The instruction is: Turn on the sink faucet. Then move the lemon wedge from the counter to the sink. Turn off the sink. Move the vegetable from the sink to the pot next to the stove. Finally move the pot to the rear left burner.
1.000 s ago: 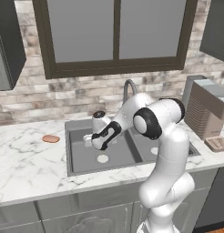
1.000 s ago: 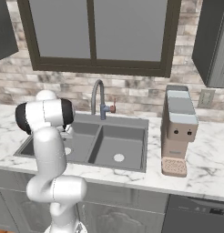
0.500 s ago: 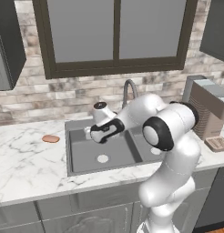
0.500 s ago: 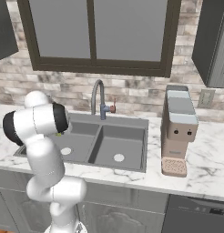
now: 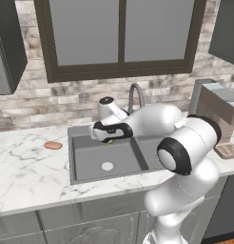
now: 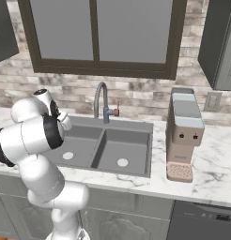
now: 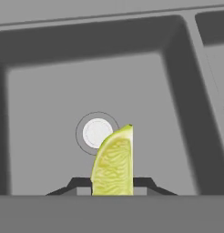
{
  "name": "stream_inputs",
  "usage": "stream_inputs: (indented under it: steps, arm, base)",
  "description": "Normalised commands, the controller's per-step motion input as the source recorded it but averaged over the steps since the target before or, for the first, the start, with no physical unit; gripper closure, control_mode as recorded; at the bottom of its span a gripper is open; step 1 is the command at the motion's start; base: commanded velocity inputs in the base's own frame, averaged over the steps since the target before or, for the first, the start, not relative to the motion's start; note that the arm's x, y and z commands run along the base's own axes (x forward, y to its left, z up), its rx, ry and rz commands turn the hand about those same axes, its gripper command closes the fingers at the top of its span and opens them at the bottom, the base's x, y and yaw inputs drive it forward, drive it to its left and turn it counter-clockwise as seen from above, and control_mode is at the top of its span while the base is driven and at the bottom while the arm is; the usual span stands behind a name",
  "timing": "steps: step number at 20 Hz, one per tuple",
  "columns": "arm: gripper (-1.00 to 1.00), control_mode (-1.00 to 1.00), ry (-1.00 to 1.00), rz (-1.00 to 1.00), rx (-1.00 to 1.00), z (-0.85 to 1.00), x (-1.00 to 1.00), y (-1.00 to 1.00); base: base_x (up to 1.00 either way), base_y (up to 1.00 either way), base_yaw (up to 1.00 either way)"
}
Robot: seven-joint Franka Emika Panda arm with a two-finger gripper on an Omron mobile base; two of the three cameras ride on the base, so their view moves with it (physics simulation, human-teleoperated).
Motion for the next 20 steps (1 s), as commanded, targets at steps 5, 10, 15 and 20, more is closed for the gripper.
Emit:
stream_inputs:
  steps: [5,10,15,20]
  arm:
    - [1.00,-1.00,0.00,-0.01,0.00,0.32,-0.10,-0.05]
    - [1.00,-1.00,0.00,0.00,0.00,0.00,0.00,0.00]
    - [1.00,1.00,-0.02,0.00,0.00,0.00,-0.07,0.00]
    - [1.00,1.00,0.00,0.00,0.00,0.00,0.00,0.00]
  base:
    - [0.00,0.00,0.00]
    - [0.00,0.00,0.00]
    - [-0.12,0.00,-0.01]
    - [-0.60,0.00,-0.21]
